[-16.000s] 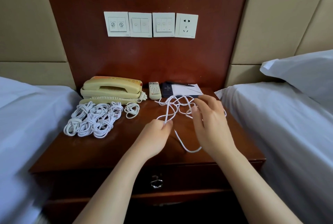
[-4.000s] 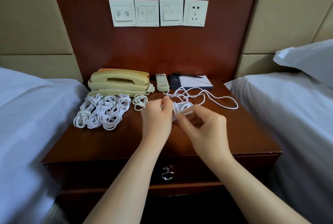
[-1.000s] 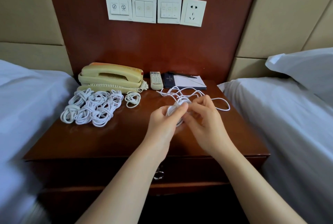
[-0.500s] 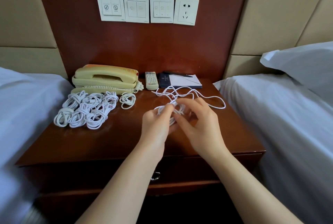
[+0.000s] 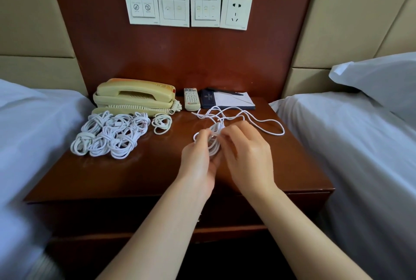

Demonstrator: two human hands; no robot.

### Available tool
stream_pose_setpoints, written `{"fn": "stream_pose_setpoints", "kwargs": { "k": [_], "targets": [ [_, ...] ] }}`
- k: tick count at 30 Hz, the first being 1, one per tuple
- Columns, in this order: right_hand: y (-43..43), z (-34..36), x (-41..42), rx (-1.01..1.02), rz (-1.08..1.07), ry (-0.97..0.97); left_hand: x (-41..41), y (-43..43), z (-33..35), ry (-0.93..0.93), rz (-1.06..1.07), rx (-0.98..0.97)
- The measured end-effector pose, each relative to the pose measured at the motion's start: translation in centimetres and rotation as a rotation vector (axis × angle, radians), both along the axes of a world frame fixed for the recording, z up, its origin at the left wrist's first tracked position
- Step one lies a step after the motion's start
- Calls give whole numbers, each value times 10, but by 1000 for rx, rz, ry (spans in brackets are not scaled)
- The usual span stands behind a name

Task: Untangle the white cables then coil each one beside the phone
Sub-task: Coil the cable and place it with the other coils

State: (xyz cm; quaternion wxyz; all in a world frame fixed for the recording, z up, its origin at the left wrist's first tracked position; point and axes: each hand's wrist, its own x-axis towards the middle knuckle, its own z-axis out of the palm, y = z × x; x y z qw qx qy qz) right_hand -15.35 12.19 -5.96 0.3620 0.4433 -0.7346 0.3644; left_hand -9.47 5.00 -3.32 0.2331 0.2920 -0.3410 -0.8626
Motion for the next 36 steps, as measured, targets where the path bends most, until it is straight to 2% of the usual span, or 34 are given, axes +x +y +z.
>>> {"fn": "stream_pose_setpoints", "kwargs": {
  "k": [3,8,14,19,24,29,31,36],
  "targets": [
    [-2,0,-5,34,0,55,0,-4,-2,-20,-30,-13],
    [-1,-2,-11,50,116,11,3,-6,-5,-11,-68,-70],
    [-7,-1,-12,49,239,-244,8,-11,-6,48,-101,-71],
    [-6,3,-16,170,247,-272,9,-15,-8,26,-133,-199],
    [-4,9,-18,183,392,-510,9,-17,-12,40,-145,-372],
    [-2,13,-21,205,442,-580,5,-14,-13,34,-123,-402],
    [-3,12,-20,179,450,-591,2,-13,-14,40,-104,-394],
    [-1,12,-16,-35,370,-560,-2,-9,-10,101,-100,-299]
  ]
}}
